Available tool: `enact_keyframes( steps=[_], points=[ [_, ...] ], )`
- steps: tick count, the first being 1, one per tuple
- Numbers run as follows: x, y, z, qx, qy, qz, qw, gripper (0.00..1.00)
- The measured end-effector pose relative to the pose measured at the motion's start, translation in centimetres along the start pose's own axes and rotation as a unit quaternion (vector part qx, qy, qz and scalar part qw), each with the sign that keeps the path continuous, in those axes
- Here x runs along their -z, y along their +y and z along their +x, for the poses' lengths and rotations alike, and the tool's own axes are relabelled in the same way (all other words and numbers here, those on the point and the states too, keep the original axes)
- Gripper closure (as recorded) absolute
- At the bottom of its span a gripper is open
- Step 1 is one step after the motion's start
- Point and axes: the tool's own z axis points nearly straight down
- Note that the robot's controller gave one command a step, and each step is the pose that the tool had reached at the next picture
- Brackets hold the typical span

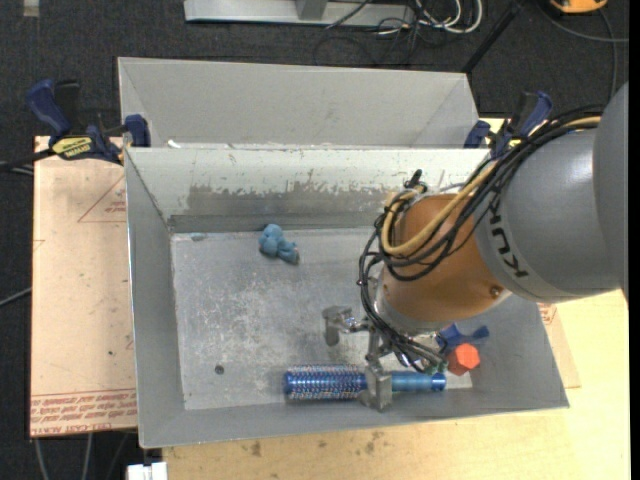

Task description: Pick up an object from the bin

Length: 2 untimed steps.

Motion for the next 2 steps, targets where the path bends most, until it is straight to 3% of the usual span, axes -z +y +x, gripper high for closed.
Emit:
enact_keyframes(
  steps=[1,2],
  points=[
    [-2.73,0.22,-0.66,-0.089,-0.0079,0.001,0.996,0.0],
    [-2.69,0.2,-0.8,-0.088,-0.0096,0.002,0.996,0.0]
  ],
)
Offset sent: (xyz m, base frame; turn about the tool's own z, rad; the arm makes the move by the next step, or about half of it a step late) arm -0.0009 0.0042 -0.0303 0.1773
